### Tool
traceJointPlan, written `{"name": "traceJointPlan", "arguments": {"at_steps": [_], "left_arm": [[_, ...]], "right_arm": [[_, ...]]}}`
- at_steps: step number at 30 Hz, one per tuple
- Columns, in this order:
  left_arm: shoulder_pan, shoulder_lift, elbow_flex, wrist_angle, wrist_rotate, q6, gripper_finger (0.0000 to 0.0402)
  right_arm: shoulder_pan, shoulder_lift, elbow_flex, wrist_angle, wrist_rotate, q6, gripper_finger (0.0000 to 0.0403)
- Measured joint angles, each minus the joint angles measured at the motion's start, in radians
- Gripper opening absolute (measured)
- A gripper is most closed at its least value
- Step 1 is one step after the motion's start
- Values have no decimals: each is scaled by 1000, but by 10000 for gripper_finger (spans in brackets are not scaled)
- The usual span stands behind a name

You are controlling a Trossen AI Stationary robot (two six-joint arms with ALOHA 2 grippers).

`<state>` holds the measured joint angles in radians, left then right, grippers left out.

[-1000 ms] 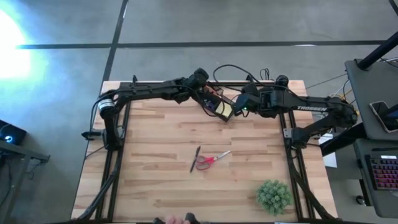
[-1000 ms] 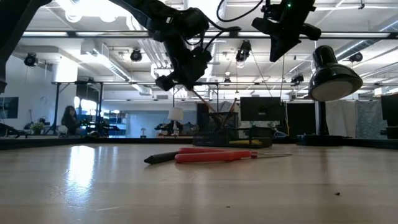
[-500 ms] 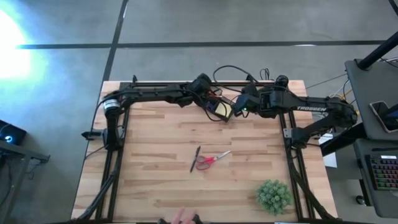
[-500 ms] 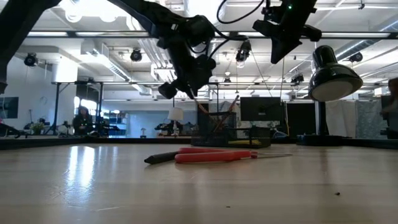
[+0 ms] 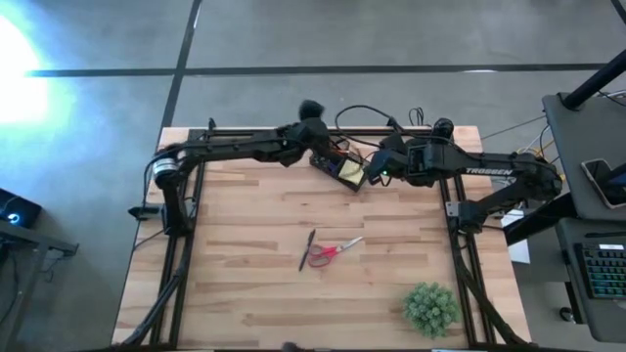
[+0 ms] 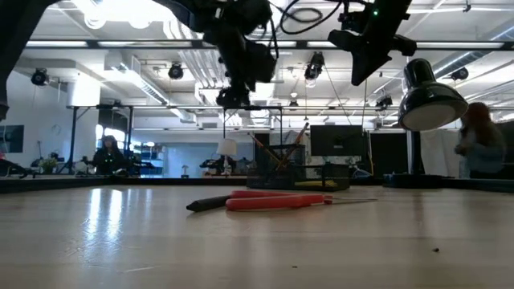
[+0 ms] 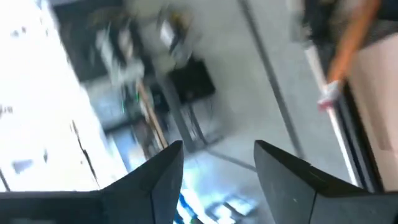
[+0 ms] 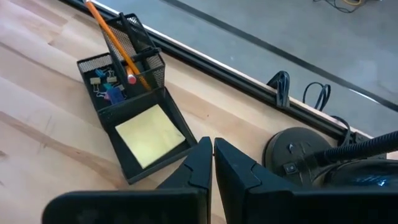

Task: Pick and place office supplies into organizer
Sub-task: Put the scissors into the desk organizer

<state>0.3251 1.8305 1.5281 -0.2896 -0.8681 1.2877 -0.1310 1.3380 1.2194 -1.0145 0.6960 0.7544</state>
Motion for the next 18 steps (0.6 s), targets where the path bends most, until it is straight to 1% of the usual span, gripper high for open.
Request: {"name": "traceJointPlan", "arguments": {"at_steps": [2, 4, 5, 6, 7, 8, 9, 10, 12, 13, 14, 15, 16, 18], "left_arm": [[-3, -36, 3, -46, -67, -148, 184], [-9, -72, 4, -157, -101, -338, 184], [-13, -97, 4, -256, -92, -457, 182], [-20, -117, 3, -364, -51, -587, 181], [-30, -136, 3, -462, 20, -708, 179], [-35, -160, 3, -561, 134, -829, 178], [-39, -181, -2, -650, 278, -940, 176], [-46, -197, -9, -695, 408, -1033, 176], [-59, -245, -46, -705, 657, -1175, 175], [-73, -268, -72, -706, 732, -1232, 175], [-90, -289, -97, -695, 780, -1288, 175], [-107, -313, -125, -665, 801, -1345, 175], [-123, -334, -156, -646, 807, -1401, 175], [-157, -361, -218, -661, 811, -1495, 175]], "right_arm": [[0, 0, -1, 0, -18, 0, 11], [-12, 0, -3, 4, -93, 0, 11], [-20, 0, -7, 4, -143, 0, 11], [-28, 0, -13, 8, -194, -1, 11], [-35, 0, -22, 14, -244, -15, 11], [-41, 0, -33, 22, -288, -49, 11], [-41, 0, -45, 30, -327, -97, 11], [-41, 0, -58, 39, -358, -155, 11], [-39, 1, -86, 50, -409, -300, 11], [-36, 1, -102, 63, -439, -381, 11], [-33, 1, -117, 85, -470, -459, 11], [-33, 1, -131, 108, -500, -528, 11], [-33, 1, -145, 133, -530, -589, 11], [-33, 7, -164, 200, -603, -678, 11]]}}
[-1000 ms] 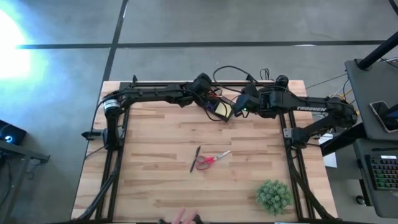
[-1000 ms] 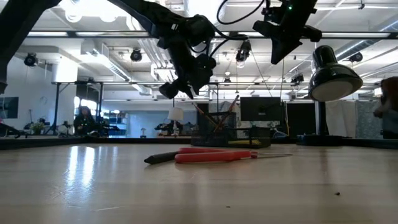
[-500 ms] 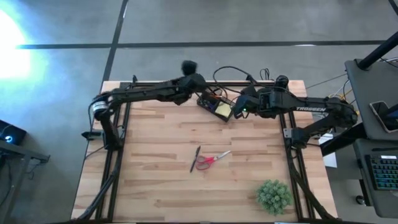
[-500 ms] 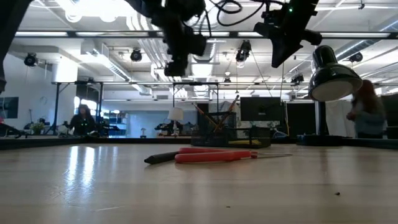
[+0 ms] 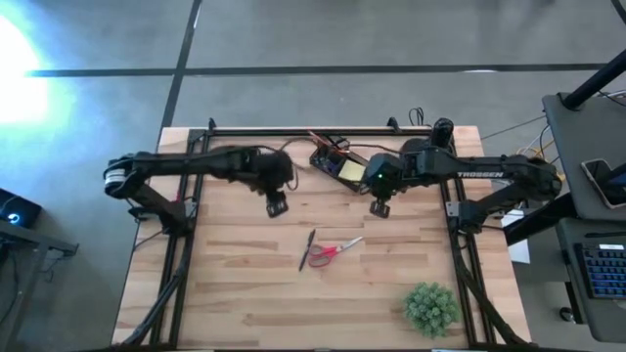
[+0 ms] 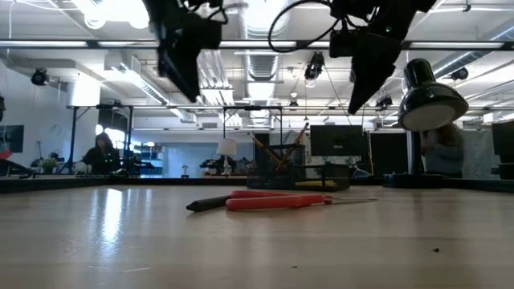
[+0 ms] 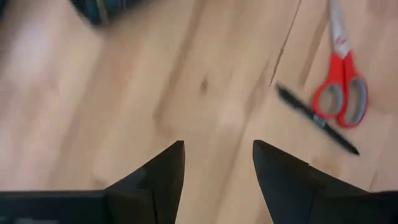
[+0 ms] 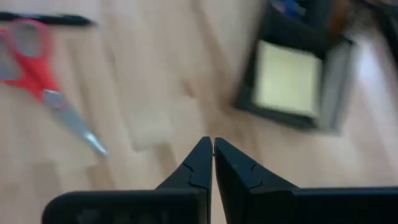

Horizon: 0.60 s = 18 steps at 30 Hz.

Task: Pick and place office supplies into organizer
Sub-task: Put the scissors into the desk organizer

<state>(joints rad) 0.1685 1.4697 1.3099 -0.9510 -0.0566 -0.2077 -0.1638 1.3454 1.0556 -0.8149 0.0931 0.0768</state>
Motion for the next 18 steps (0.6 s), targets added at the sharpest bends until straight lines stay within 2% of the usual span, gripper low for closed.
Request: {"name": "traceJointPlan", "arguments": {"at_steps": [3, 7, 9, 13, 18], "left_arm": [[-33, -45, -110, -2, 20, -145, 175], [-74, -100, -262, 97, 164, -346, 175], [-100, -126, -332, 216, 233, -419, 175], [-150, -149, -447, 441, 296, -542, 175], [-210, -151, -518, 524, 295, -662, 175]], "right_arm": [[1, 33, -10, 70, -83, 18, 11], [0, 114, 6, 62, -217, 118, 11], [16, 159, 16, 62, -235, 115, 11], [67, 245, 51, 62, -236, -54, 18], [133, 337, 141, 56, -220, -207, 53]]}}
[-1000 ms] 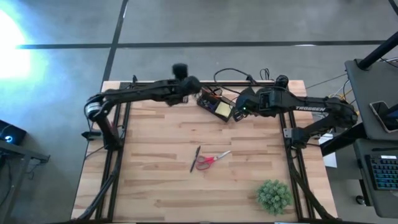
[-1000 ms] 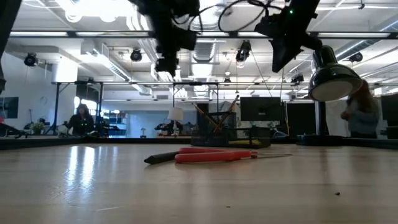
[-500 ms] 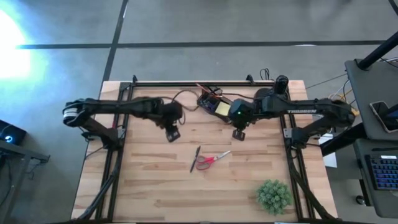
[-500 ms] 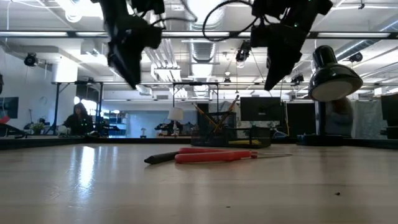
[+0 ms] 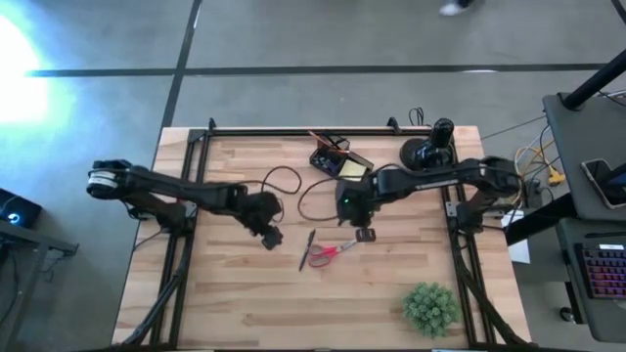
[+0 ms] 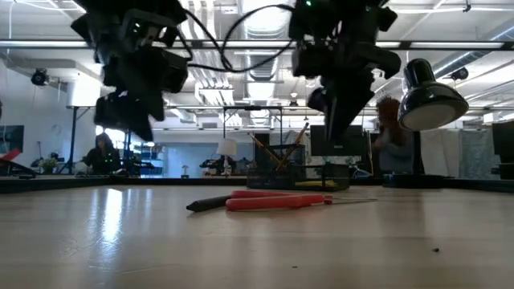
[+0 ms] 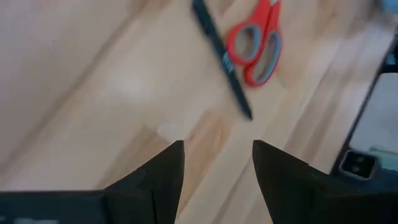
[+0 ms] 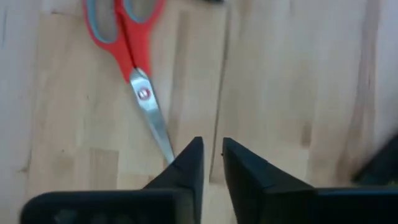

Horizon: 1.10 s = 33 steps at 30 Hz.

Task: Pick and place office supplies into organizer
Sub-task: Put the scissors into the desk organizer

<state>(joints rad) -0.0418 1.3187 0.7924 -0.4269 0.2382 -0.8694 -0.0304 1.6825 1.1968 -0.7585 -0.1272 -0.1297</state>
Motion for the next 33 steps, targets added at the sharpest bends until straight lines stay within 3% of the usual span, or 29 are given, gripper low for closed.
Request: {"name": "traceJointPlan", "arguments": {"at_steps": [7, 13, 18, 23, 28, 33], "left_arm": [[-129, -30, -12, -37, -101, -75, 175], [-224, -102, -14, -108, -279, -120, 175], [-283, -191, -14, -290, -408, -119, 175], [-319, -284, -15, -477, -452, -120, 175], [-360, -390, -62, -541, -484, -119, 175], [-385, -518, -152, -543, -484, -146, 175]], "right_arm": [[115, 83, 102, 11, 76, -183, 123], [175, 168, 161, 54, 68, -123, 159], [183, 248, 231, 91, 42, -10, 166], [195, 353, 344, 91, 42, 66, 160], [233, 426, 418, 77, 52, 81, 159], [261, 439, 439, 81, 135, 137, 167]]}}
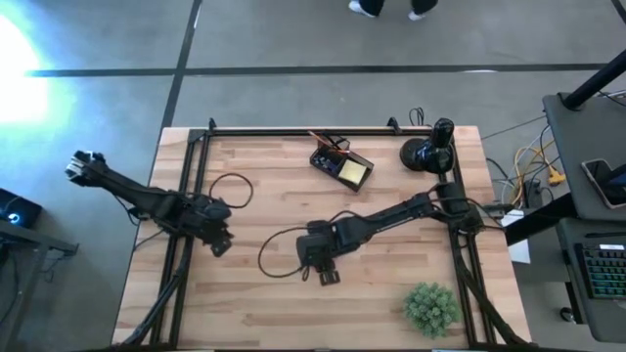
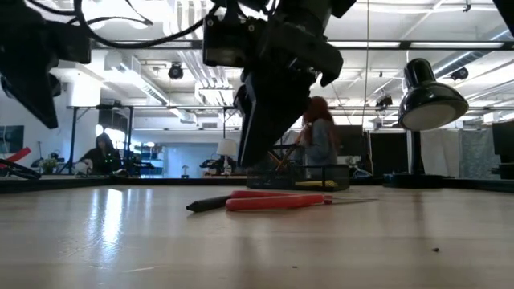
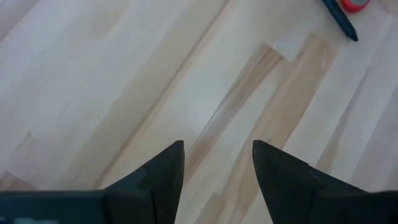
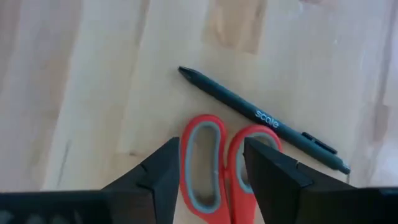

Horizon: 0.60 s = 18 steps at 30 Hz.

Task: Pick and place office supplies into organizer
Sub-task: Put the scissors into the desk organizer

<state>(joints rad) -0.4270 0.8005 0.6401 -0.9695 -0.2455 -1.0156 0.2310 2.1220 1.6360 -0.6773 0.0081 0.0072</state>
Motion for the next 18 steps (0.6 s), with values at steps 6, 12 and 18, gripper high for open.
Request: {"name": "traceJointPlan", "arguments": {"at_steps": [6, 12, 18], "left_arm": [[-1, -118, -59, 0, -1, 1, 175], [-1, -173, -75, -1, -1, 1, 175], [-1, -189, -75, -9, -2, 1, 175]], "right_arm": [[-6, 1, -15, 0, 39, 45, 171], [6, 37, -24, -6, 27, 10, 171], [7, 53, -26, 7, 44, 8, 171]]}}
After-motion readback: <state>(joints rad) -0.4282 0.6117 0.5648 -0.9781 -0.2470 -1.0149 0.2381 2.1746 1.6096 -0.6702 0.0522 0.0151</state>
